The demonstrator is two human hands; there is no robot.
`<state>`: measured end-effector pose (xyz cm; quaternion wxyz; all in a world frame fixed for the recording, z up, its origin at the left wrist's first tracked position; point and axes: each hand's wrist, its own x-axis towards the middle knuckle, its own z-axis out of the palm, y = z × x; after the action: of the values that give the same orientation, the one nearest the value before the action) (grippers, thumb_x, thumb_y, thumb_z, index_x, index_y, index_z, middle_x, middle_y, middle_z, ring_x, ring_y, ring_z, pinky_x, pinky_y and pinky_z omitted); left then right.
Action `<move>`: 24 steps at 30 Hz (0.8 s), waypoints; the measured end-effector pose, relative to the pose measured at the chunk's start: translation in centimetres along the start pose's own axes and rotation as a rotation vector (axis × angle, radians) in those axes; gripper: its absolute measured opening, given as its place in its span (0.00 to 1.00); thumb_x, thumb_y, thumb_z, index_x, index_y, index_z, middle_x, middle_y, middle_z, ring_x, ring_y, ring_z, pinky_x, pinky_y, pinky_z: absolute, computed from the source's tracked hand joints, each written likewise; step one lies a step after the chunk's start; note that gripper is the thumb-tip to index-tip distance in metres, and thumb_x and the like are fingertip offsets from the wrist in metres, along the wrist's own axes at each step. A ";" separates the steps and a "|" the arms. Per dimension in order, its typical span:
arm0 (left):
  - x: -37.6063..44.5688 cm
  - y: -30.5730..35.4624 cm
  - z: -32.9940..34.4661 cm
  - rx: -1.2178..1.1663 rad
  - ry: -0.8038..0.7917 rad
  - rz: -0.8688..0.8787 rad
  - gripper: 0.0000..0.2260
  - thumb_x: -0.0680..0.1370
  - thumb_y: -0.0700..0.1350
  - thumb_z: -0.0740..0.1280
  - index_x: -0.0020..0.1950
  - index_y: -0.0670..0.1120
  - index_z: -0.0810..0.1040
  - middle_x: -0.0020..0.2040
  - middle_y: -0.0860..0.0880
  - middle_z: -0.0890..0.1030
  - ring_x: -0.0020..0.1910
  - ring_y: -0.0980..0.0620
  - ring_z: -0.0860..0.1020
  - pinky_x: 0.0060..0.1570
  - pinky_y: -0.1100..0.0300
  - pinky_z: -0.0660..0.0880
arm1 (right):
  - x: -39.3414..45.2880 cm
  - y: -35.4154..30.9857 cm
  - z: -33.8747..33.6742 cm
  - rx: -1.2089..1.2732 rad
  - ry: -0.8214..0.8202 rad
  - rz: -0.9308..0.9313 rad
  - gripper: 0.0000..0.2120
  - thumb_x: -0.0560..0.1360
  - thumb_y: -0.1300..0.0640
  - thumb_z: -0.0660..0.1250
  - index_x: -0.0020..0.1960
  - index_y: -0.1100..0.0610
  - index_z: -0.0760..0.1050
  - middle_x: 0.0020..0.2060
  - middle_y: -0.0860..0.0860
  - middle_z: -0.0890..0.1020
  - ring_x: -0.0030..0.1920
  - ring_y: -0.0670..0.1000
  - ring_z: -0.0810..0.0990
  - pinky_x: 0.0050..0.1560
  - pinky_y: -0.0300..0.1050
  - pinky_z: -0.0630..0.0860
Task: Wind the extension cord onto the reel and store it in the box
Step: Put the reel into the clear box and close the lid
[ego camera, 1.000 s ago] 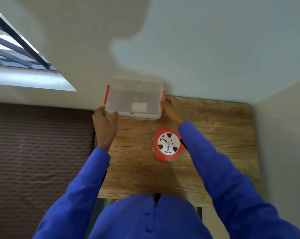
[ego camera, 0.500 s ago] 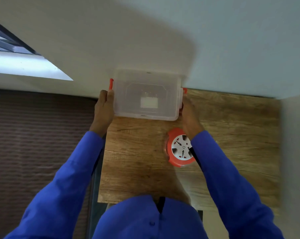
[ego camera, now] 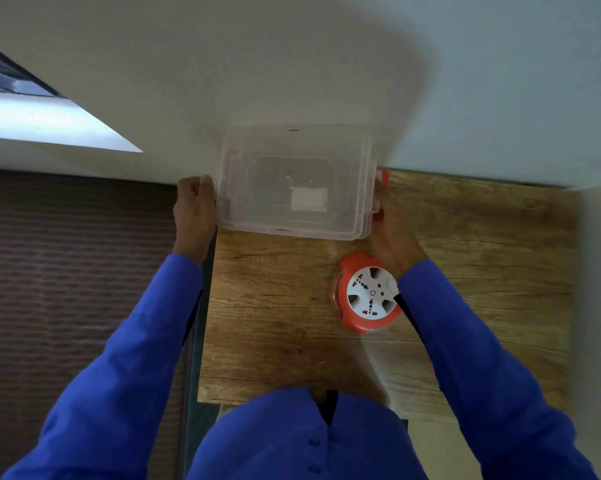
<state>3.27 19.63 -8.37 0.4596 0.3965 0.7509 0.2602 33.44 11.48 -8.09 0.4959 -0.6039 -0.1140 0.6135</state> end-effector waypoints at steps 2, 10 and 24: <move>-1.1 -0.1 -0.4 -0.015 -0.007 0.061 0.14 0.89 0.59 0.63 0.65 0.50 0.75 0.56 0.54 0.81 0.54 0.55 0.82 0.50 0.60 0.79 | -0.1 -0.1 -0.3 -0.004 0.000 0.023 0.15 0.80 0.43 0.72 0.55 0.55 0.83 0.42 0.47 0.86 0.46 0.50 0.86 0.58 0.58 0.82; -3.4 -1.3 -2.6 -0.179 -0.209 -0.008 0.13 0.85 0.52 0.73 0.66 0.47 0.83 0.58 0.48 0.89 0.55 0.50 0.89 0.49 0.60 0.86 | -0.7 -1.1 -0.4 -0.250 0.190 -0.003 0.30 0.76 0.42 0.78 0.71 0.53 0.72 0.63 0.52 0.84 0.59 0.49 0.87 0.60 0.52 0.85; -8.3 -3.7 -7.4 -0.648 -0.213 -0.228 0.13 0.87 0.48 0.70 0.69 0.43 0.81 0.65 0.43 0.84 0.43 0.56 0.89 0.41 0.62 0.85 | -9.5 2.7 -6.1 -1.649 -0.074 0.026 0.45 0.62 0.35 0.85 0.72 0.52 0.74 0.66 0.53 0.80 0.67 0.58 0.79 0.67 0.56 0.76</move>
<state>-2.54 10.49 -3.92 0.6633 0.1686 0.6166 0.3891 35.28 0.33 -5.63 -0.1180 -0.7546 -0.5370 0.3582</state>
